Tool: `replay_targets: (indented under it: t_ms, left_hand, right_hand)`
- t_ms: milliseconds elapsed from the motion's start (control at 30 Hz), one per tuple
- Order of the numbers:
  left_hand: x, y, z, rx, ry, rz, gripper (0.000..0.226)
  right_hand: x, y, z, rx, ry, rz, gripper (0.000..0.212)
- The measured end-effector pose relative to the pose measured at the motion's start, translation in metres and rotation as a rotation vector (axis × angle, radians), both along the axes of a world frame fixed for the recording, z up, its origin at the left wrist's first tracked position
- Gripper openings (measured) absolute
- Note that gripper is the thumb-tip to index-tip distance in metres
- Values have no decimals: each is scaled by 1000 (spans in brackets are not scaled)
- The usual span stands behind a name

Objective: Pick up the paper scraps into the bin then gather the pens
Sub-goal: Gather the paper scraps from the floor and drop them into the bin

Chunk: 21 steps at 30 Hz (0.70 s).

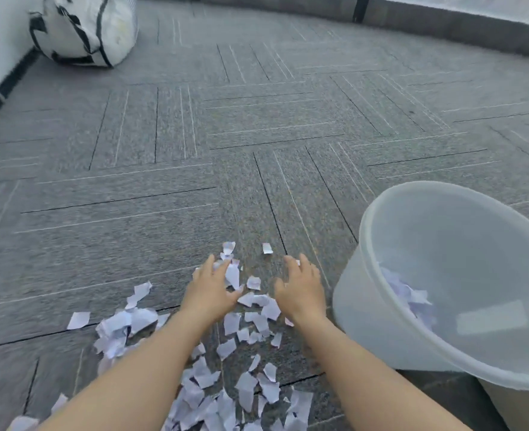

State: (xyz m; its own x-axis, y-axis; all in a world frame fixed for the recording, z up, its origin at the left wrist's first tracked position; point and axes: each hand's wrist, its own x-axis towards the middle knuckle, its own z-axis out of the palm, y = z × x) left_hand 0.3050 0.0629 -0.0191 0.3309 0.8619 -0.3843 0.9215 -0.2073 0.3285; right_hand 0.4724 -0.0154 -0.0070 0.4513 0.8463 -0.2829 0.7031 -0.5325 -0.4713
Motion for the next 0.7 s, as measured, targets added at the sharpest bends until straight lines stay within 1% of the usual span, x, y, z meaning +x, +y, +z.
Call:
replay_targets:
  t_ms: [67, 167, 233, 300, 333, 367, 433, 467, 500, 567, 600, 700]
  left_hand:
    - [6, 13, -14, 41, 81, -70, 88]
    - [22, 40, -24, -4, 90, -150, 99]
    - [30, 51, -25, -62, 92, -194, 105]
    - [35, 55, -27, -59, 104, -244, 104]
    - [36, 53, -29, -35, 85, -253, 99]
    - [35, 49, -29, -6, 36, -238, 87]
    - [29, 35, -27, 64, -96, -180, 60]
    - [24, 27, -27, 97, -149, -160, 55]
    - [18, 19, -29, 121, -198, -141, 52]
    - [5, -1, -33, 140, -298, -117, 41]
    - [-2, -11, -35, 137, -346, -111, 36]
    - [-26, -46, -35, 103, -418, -110, 29]
  right_hand:
    - [12, 11, -26, -46, -12, 24, 62]
    - [19, 29, -45, -15, 57, 84, 67]
    - [18, 32, -48, 29, 87, 156, 63]
    - [12, 27, -50, 112, 79, 273, 54]
    - [10, 23, -51, 174, 67, 324, 48]
    - [8, 20, -51, 239, 57, 342, 43]
    - [8, 33, -53, 312, 11, 303, 42]
    - [9, 45, -53, 290, -18, 289, 47]
    - [11, 59, -54, 226, -41, 314, 52]
    - [13, 80, -56, 90, -71, 454, 58]
    - [12, 82, -58, 80, -52, 511, 56]
    - [9, 49, -55, 190, 108, 577, 42]
